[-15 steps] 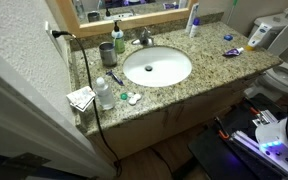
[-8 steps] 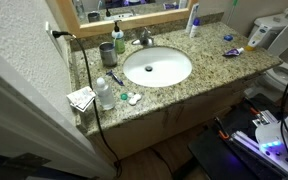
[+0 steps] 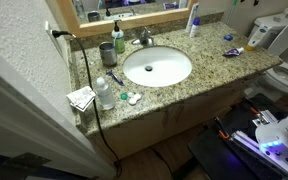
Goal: Move the silver cup to the left side of the counter, move the small blue object and then the toothpaste to the left side of the counter as well
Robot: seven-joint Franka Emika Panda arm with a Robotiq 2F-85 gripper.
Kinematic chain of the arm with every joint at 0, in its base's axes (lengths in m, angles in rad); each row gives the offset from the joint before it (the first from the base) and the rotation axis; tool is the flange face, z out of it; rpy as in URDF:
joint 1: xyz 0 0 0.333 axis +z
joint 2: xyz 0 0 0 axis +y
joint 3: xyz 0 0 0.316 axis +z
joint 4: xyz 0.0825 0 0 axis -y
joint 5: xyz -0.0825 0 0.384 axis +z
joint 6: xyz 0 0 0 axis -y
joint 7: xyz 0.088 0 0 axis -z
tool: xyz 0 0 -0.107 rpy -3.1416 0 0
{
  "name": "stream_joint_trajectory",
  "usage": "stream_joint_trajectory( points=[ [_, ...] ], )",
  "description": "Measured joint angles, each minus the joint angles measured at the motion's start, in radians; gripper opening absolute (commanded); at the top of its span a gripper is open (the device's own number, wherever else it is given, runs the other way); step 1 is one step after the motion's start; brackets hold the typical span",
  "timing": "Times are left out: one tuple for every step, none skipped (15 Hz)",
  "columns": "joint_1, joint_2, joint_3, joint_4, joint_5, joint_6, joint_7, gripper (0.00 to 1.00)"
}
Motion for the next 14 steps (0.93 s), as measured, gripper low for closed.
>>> stream_joint_trajectory(
  points=[
    [0.002,-0.024,0.001,-0.049,0.007,0.033,-0.043,1.0],
    [0.006,-0.05,0.002,-0.097,0.012,0.052,-0.088,1.0],
    [0.01,-0.077,0.002,-0.137,0.013,0.063,-0.117,1.0],
    [0.015,-0.1,0.003,-0.166,0.013,0.066,-0.133,1.0],
    [0.018,-0.115,0.003,-0.182,0.013,0.068,-0.14,1.0],
    [0.022,-0.126,0.004,-0.191,0.013,0.068,-0.142,1.0],
    [0.026,-0.13,0.005,-0.194,0.013,0.069,-0.142,1.0],
    [0.016,-0.131,0.022,-0.191,-0.006,0.069,-0.131,1.0],
    [-0.002,-0.133,0.055,-0.188,-0.04,0.069,-0.113,1.0],
    [-0.021,-0.133,0.094,-0.19,-0.062,0.071,-0.118,1.0],
    [-0.045,-0.133,0.142,-0.196,-0.072,0.085,-0.139,1.0],
    [-0.067,-0.134,0.189,-0.209,-0.074,0.115,-0.165,1.0],
    [-0.089,-0.137,0.23,-0.228,-0.074,0.155,-0.191,1.0],
    [-0.111,-0.141,0.269,-0.252,-0.074,0.197,-0.224,1.0]
  ],
)
